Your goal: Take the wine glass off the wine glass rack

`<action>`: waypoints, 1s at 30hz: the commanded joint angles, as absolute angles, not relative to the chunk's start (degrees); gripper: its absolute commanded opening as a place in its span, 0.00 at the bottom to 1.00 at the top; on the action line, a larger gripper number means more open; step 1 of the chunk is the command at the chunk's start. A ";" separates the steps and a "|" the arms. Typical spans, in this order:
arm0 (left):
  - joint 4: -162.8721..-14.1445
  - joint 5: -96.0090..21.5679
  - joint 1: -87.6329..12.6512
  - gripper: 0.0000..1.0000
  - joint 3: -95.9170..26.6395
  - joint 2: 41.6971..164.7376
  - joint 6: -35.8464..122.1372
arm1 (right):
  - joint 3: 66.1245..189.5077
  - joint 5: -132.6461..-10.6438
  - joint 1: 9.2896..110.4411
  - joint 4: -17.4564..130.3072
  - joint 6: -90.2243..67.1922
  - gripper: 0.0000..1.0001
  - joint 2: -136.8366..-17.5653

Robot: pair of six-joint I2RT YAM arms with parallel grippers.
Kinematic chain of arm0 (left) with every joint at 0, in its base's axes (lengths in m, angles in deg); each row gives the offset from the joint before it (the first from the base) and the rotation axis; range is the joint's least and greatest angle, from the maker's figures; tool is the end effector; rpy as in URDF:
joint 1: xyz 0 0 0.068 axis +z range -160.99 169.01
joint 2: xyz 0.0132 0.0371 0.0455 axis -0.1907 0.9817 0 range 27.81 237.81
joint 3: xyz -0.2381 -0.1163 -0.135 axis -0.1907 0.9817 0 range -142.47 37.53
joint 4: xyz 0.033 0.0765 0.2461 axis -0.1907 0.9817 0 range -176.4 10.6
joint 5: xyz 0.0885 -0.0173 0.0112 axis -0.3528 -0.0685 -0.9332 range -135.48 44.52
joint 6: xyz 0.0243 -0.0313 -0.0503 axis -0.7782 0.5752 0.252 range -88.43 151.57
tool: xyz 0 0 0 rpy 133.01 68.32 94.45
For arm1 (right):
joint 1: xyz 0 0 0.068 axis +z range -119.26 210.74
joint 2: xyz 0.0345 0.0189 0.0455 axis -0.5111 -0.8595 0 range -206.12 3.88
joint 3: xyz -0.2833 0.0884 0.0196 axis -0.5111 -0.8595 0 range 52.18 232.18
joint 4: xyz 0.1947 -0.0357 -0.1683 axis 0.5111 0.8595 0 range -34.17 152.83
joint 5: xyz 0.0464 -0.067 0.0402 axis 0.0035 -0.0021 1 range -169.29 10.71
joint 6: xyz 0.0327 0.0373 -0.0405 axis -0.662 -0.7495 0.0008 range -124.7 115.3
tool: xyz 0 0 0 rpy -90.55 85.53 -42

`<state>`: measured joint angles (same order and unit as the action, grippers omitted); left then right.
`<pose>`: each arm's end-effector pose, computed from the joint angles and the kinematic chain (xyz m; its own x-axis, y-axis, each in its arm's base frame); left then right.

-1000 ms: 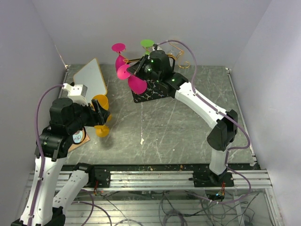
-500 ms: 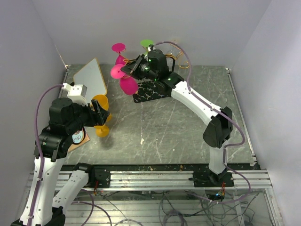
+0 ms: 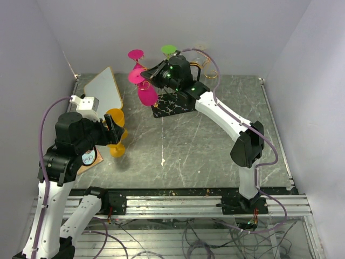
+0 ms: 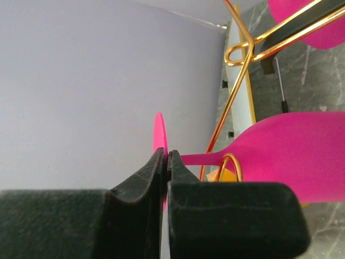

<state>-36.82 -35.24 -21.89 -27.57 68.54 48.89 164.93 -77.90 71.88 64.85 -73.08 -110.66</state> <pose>0.1051 -0.0291 0.4050 -0.5018 -0.2018 -0.8411 0.2039 0.9174 -0.3417 0.3807 0.3342 0.4059 -0.6801 0.6399 -0.3577 -0.1175 0.3864 0.9148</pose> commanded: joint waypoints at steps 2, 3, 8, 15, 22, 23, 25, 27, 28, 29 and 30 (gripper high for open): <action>-37.16 -35.92 -21.54 0.81 -29.09 68.58 48.00 | 166.97 -83.29 71.38 64.75 -78.91 0.00 -111.52; -37.18 -35.90 -21.54 0.81 -29.09 68.59 48.03 | 166.50 -83.89 71.43 64.56 -79.69 0.00 -111.41; -37.42 -35.91 -21.54 0.81 -28.87 68.47 48.18 | 166.24 -88.86 71.40 66.67 -81.37 0.00 -110.60; -37.78 -35.37 -21.54 0.81 -28.76 68.67 48.67 | 161.80 -93.75 71.38 65.92 -80.84 0.00 -106.42; -39.01 -33.34 -21.54 0.81 -28.26 68.94 50.58 | 154.59 -92.35 71.45 62.70 -80.88 0.00 -100.24; -39.46 -32.85 -21.54 0.81 -28.17 69.01 51.08 | 153.32 -91.61 71.49 62.30 -80.94 0.00 -99.31; -40.28 -31.50 -21.54 0.81 -27.93 69.08 52.19 | 150.69 -90.04 71.51 61.99 -81.20 0.00 -97.34; -41.57 -29.69 -21.54 0.82 -27.43 69.16 53.81 | 147.46 -88.91 71.58 61.15 -81.46 0.00 -94.48; -42.41 -28.71 -21.54 0.82 -27.09 69.13 54.75 | 145.72 -88.25 71.61 60.42 -81.70 0.00 -93.03; -43.42 -27.64 -21.54 0.82 -26.61 69.04 55.85 | 143.73 -87.51 71.69 59.46 -82.07 0.00 -91.74; -44.88 -26.39 -21.54 0.82 -26.06 69.03 56.95 | 142.09 -86.41 71.63 58.37 -82.39 0.00 -90.31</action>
<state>-39.10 -32.01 -21.89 -27.48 69.11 52.60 147.03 -89.42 71.67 63.18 -80.99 -95.73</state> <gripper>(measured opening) 0.816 0.012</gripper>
